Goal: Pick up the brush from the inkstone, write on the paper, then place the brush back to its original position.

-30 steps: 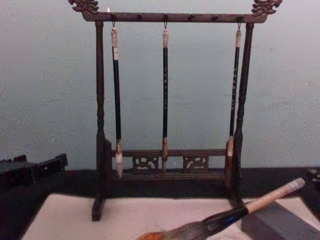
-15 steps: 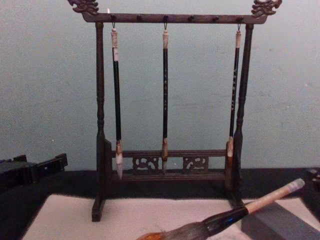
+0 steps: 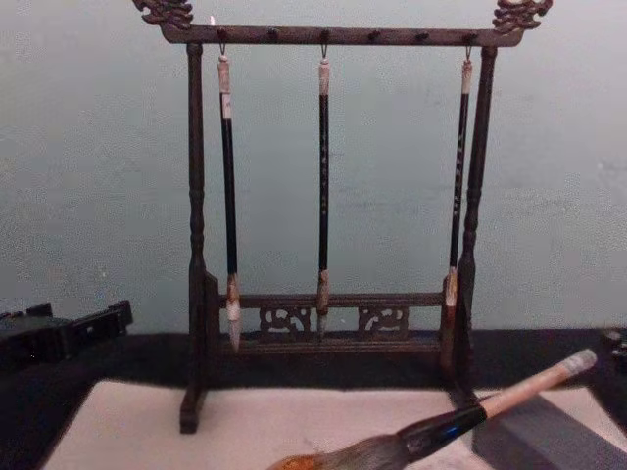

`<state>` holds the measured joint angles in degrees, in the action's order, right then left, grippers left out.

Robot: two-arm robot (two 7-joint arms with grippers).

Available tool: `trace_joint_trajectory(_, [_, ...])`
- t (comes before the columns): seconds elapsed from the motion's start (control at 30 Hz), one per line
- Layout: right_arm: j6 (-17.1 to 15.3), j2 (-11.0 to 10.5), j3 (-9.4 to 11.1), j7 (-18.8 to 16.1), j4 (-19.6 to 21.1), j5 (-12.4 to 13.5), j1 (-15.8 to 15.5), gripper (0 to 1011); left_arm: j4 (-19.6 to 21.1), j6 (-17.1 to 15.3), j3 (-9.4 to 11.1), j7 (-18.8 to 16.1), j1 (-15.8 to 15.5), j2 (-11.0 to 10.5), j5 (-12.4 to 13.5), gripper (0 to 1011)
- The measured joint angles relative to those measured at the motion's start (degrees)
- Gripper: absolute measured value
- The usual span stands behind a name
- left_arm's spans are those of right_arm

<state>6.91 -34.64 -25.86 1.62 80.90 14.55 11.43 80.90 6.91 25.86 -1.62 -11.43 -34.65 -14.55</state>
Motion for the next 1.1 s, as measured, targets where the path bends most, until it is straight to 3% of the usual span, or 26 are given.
trace_joint_trajectory(0.3, [0.12,0.03,0.18,-0.34,0.01,0.04,-0.10,1003,0.00,0.00,0.00,0.00,0.00,0.00,0.00,1002])
trace_joint_trajectory(0.67, [1.56,-0.05,4.05,-6.26,2.98,6.67,-4.15,1003,0.00,0.00,0.00,0.00,0.00,0.00,0.00,1002])
trace_joint_trajectory(0.93, [0.14,0.94,8.02,-12.19,4.67,16.17,-6.91,1003,0.00,0.00,0.00,0.00,0.00,0.00,0.00,1002])
trace_joint_trajectory(1.1, [-4.81,2.85,10.85,-16.20,4.63,24.69,-7.43,1003,0.00,0.00,0.00,0.00,0.00,0.00,0.00,1002])
